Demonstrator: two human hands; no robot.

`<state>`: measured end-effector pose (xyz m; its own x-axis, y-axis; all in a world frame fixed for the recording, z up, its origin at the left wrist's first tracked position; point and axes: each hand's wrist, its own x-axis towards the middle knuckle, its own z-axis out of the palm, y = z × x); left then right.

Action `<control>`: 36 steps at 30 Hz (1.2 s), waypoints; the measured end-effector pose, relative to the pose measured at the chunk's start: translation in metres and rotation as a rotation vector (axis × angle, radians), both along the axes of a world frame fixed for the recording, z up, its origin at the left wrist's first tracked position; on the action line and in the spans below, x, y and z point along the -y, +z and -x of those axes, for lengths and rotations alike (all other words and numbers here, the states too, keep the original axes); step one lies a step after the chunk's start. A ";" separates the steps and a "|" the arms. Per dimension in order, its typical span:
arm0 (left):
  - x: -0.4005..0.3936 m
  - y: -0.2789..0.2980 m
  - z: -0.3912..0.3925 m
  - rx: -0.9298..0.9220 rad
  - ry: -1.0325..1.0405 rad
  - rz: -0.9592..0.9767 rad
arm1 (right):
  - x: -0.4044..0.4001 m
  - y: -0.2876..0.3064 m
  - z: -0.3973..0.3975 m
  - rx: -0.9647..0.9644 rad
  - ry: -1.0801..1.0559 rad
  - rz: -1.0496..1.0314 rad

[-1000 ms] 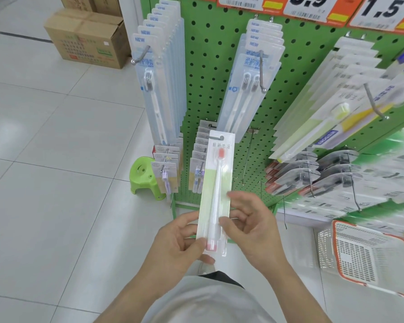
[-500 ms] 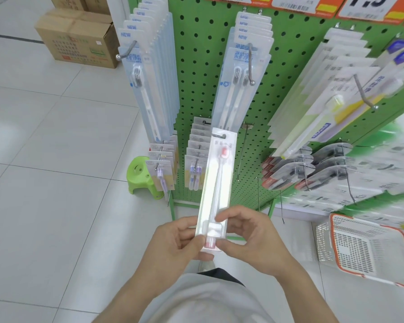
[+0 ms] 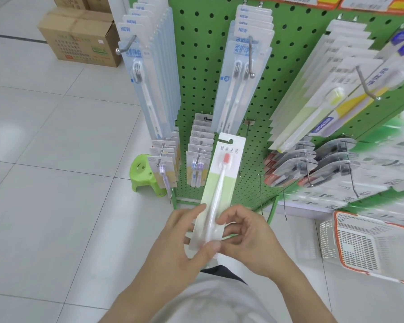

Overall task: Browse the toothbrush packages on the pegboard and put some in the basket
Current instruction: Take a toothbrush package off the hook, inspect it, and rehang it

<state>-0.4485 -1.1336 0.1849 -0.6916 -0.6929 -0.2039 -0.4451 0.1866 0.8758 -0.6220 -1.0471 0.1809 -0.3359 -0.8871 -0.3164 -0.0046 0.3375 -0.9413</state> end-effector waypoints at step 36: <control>0.014 -0.002 -0.001 -0.035 -0.027 -0.369 | 0.009 0.010 0.020 -0.034 -0.436 0.152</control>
